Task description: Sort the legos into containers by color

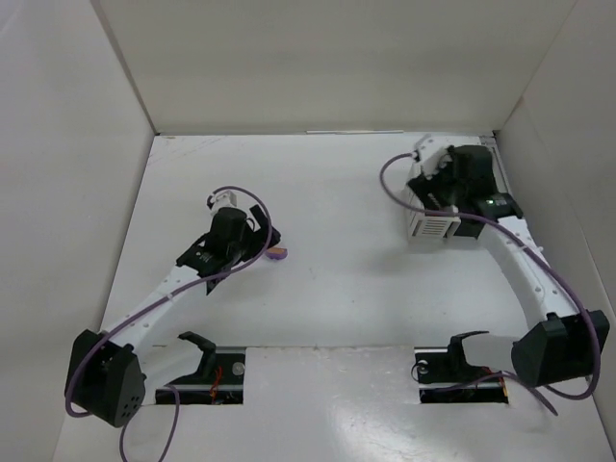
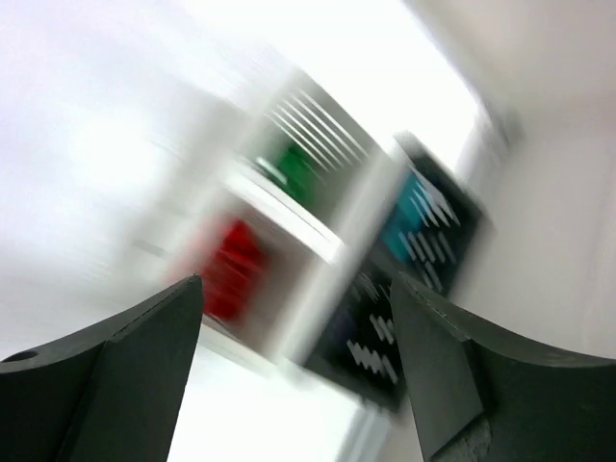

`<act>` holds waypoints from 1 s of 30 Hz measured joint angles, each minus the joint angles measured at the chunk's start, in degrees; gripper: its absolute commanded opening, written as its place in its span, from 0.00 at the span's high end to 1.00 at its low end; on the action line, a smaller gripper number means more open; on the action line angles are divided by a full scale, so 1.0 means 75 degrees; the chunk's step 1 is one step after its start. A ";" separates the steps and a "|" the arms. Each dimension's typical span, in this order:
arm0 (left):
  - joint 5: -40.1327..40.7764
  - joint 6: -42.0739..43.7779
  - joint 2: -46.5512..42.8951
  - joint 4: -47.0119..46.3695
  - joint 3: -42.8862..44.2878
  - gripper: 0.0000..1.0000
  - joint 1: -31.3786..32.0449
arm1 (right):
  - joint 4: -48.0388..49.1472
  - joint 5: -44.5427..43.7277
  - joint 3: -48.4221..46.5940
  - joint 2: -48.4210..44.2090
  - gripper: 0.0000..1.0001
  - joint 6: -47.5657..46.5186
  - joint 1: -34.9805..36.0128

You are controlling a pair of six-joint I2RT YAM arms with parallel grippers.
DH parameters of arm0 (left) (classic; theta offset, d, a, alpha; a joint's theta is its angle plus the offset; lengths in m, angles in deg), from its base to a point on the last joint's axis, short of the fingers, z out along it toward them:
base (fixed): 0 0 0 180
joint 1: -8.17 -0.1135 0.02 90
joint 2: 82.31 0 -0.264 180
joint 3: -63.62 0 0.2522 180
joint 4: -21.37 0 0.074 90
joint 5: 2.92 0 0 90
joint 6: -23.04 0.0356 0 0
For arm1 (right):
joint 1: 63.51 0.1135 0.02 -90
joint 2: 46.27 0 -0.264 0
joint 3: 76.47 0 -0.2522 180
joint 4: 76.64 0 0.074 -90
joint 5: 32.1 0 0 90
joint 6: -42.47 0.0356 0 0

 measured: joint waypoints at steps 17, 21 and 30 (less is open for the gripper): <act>0.1577 -0.1743 -0.3034 0.1824 -0.0306 0.01 -0.0073 | 0.2806 0.1571 -0.0414 0.4296 0.18 -0.0015 0.6202; 0.1731 -0.1918 -0.3343 0.2122 -0.0411 0.01 -0.0085 | 0.3147 0.1647 -0.1166 0.5470 0.18 0.0248 0.6289; 0.1874 -0.2017 -0.3424 0.2363 -0.0423 0.01 -0.0099 | 0.3582 0.1577 -0.1760 0.6391 0.43 0.0583 0.6286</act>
